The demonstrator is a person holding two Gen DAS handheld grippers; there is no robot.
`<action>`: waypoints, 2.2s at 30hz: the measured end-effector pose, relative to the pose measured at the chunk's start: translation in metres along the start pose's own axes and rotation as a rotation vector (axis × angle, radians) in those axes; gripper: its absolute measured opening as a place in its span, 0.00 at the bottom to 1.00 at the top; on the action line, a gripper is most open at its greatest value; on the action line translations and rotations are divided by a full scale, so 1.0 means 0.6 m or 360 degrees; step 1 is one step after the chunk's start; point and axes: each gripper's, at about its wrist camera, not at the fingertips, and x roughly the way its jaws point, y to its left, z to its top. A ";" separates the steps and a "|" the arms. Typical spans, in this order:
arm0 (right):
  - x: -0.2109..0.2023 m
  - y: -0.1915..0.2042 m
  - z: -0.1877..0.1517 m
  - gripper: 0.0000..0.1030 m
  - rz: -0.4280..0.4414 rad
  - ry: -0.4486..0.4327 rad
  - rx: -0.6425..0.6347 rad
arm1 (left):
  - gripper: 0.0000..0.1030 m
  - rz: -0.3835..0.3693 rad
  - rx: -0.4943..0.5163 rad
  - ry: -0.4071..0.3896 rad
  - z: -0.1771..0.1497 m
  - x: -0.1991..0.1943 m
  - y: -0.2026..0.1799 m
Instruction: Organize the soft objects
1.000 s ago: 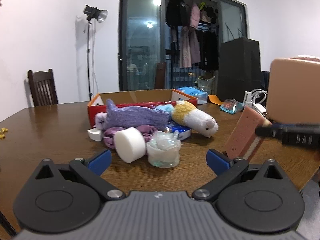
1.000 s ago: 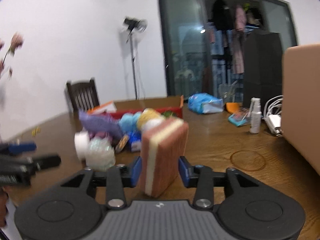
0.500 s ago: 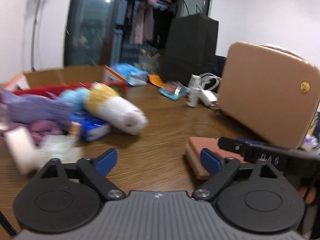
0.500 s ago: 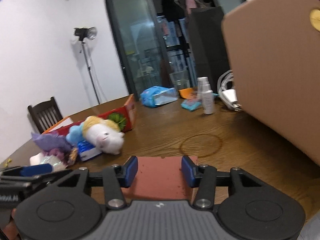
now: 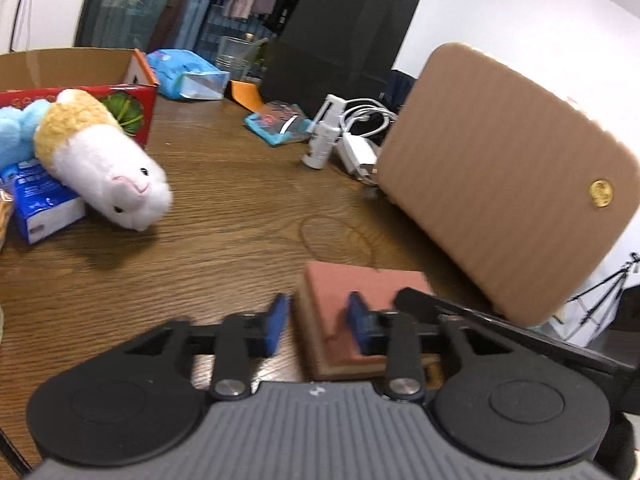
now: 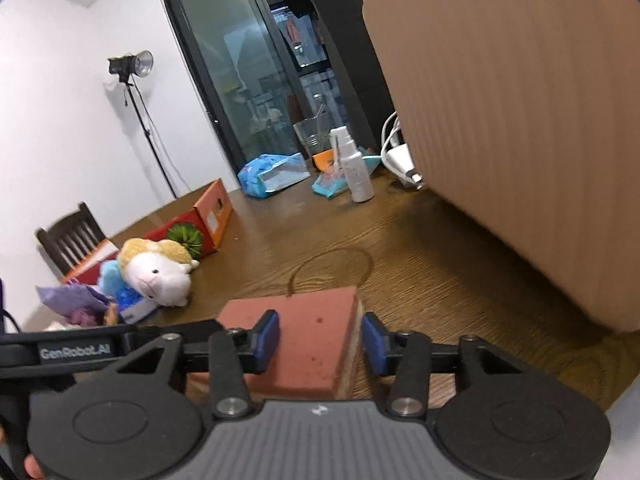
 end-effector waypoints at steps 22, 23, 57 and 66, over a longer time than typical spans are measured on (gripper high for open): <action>0.501 0.421 0.302 0.33 0.0706 0.0443 -0.0232 | 0.27 0.0605 -0.0406 -0.0368 0.383 -0.139 0.422; 0.543 0.440 0.303 0.33 0.0698 0.0502 -0.0227 | 0.27 0.0654 -0.0456 -0.0335 0.397 -0.124 0.461; 0.197 0.375 0.335 0.68 0.0559 0.0133 -0.0674 | 0.86 0.0882 0.0067 -0.0534 0.263 -0.372 0.208; 0.045 0.307 0.177 0.74 0.0580 0.0000 -0.0687 | 0.97 0.0917 0.0216 -0.0685 0.052 -0.403 0.111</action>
